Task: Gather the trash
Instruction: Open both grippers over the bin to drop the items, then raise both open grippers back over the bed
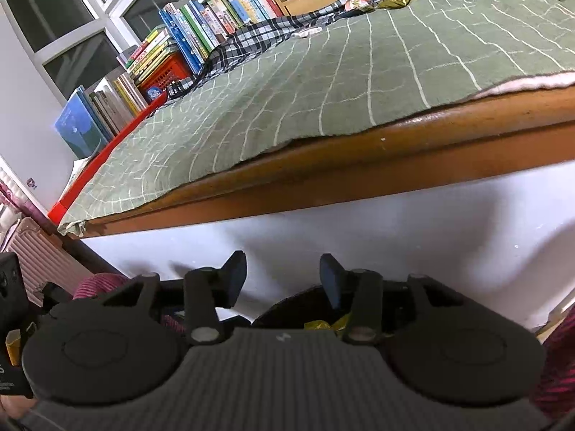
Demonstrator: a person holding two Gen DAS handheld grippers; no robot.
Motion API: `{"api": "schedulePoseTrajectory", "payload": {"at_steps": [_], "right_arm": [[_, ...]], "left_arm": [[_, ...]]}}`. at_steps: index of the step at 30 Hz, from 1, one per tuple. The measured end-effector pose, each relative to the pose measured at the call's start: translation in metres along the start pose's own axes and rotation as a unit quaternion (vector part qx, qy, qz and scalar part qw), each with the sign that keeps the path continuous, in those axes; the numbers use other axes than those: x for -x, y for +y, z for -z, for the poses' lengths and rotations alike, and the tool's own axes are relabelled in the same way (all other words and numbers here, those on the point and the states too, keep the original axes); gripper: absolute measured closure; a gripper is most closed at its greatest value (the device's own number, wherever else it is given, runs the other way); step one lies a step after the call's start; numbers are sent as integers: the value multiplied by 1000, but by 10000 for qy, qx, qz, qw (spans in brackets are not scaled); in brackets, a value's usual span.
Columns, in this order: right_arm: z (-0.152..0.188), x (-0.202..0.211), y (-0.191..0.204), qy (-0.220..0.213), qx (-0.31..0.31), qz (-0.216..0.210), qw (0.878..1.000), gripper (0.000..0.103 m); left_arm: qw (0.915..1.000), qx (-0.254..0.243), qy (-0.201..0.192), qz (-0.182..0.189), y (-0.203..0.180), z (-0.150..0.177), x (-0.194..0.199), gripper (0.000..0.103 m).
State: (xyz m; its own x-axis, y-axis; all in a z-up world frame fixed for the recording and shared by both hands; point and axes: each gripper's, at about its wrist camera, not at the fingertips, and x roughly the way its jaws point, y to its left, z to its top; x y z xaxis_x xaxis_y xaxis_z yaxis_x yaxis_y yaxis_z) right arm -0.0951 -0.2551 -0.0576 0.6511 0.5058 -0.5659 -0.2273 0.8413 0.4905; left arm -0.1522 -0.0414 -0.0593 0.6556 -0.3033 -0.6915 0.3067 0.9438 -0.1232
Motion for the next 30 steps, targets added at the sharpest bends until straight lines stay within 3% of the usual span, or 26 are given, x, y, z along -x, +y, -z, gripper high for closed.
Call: {"api": "schedulePoseTrajectory", "payload": {"at_steps": [9,13,16,19,22,30], "right_arm": [[-40,31,25,-276,639,-286,9972,33],[-74,41,28,-593,857,-160,9944,29],[-103,45,24,-874,886,60,9922,29],[-128,44,14,-1102,917,372,9890,28],[-154,35,1,-1218,895,750,9857,27],[-215,-9,-45,-1145,576,1490,9805,25]], "left_arm": [[9970,-449,-591,235,-5,-43,45,21],[9957,-381,-772,341,-1,-88,49,21],[9945,-337,-978,179,2,-123,43,20],[9921,-326,-1208,-31,7,-156,29,19],[9924,-230,-1196,-161,15,-192,2,19],[9912,110,-1249,-434,40,-271,-84,19]]}}
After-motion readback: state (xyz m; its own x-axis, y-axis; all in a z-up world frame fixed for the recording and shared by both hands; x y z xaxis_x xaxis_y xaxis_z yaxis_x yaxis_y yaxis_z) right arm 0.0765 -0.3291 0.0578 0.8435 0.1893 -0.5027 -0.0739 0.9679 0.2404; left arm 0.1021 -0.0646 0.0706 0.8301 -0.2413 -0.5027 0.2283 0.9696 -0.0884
